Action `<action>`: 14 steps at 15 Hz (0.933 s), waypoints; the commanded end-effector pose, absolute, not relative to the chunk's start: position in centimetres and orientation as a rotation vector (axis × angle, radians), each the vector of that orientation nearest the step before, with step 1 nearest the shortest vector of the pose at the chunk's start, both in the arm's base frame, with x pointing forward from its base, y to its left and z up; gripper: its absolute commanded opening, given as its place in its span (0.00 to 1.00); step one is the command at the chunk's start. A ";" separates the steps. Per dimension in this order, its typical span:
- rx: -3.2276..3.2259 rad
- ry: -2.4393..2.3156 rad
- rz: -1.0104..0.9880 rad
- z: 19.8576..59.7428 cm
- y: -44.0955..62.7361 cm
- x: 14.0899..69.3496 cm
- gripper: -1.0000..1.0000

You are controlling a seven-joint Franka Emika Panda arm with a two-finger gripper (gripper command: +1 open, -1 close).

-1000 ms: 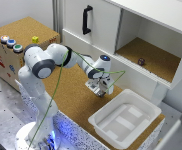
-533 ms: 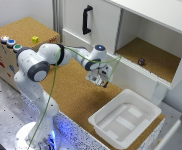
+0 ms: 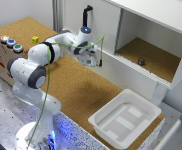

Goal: Put the pink block on top of the drawer

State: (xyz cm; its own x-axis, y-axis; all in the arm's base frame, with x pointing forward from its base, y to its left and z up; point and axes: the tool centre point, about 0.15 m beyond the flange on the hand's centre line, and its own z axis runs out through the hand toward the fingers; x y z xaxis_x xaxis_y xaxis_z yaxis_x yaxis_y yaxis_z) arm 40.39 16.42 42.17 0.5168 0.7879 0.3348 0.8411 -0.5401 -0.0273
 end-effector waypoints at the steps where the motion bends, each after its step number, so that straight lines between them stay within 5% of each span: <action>1: -2.381 -1.759 -0.500 47.6 27.1 38.6 0.00; 14: -2.176 -2.092 -0.638 48.7 37.1 43.2 0.00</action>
State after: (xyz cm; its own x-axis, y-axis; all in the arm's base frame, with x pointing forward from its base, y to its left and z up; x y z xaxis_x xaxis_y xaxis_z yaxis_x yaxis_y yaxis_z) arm 39.28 33.40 47.63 0.0276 0.9180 0.3956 0.9567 -0.1390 0.2556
